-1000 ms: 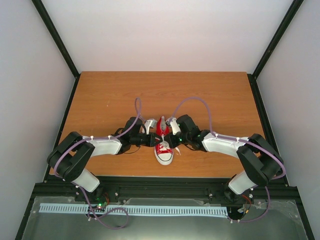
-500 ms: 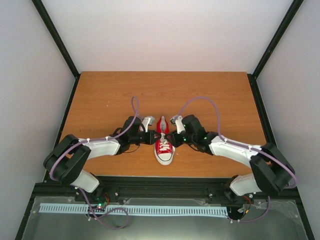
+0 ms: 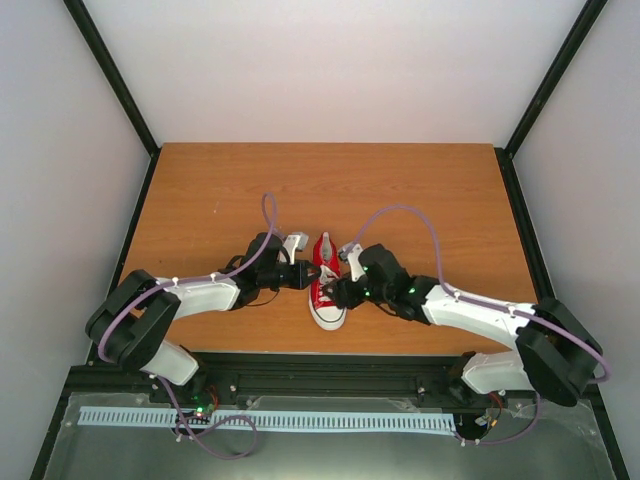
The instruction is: Tie the shoes
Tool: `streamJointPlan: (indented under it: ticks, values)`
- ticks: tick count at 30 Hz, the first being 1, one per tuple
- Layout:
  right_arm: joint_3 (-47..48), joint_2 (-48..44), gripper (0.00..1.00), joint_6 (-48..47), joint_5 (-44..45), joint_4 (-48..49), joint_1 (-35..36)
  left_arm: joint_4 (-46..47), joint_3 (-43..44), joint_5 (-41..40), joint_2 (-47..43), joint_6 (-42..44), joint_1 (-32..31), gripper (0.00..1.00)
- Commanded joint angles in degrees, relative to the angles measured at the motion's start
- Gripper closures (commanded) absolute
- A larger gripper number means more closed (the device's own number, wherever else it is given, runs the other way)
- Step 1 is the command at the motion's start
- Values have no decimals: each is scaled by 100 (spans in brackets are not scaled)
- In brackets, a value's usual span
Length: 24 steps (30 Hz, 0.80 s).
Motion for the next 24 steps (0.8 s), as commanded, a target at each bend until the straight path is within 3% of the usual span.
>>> streamJointPlan:
  ticks: [1,5,8,12,14,24]
  values:
    - [267,368,30,77,382,127,394,-21,15,-33,-119,-55,28,99]
    - [469,671,34,44,623,135,489,-29,25,-15,-94,-47,25,99]
    - [610,822,43,61,899,45,502,-58,25,-17,-105,-33,29,99]
    - [791,914,82,91,1336,-223,498,-151,16,-94,-148,-4,29,99]
    - [888,902,94,134,1622,-353,494,-213,3,-139,-175,26,32,99]
    - [1088,1098,97,381,1607,-472,46,-453,-165,-267,-432,128,235,99]
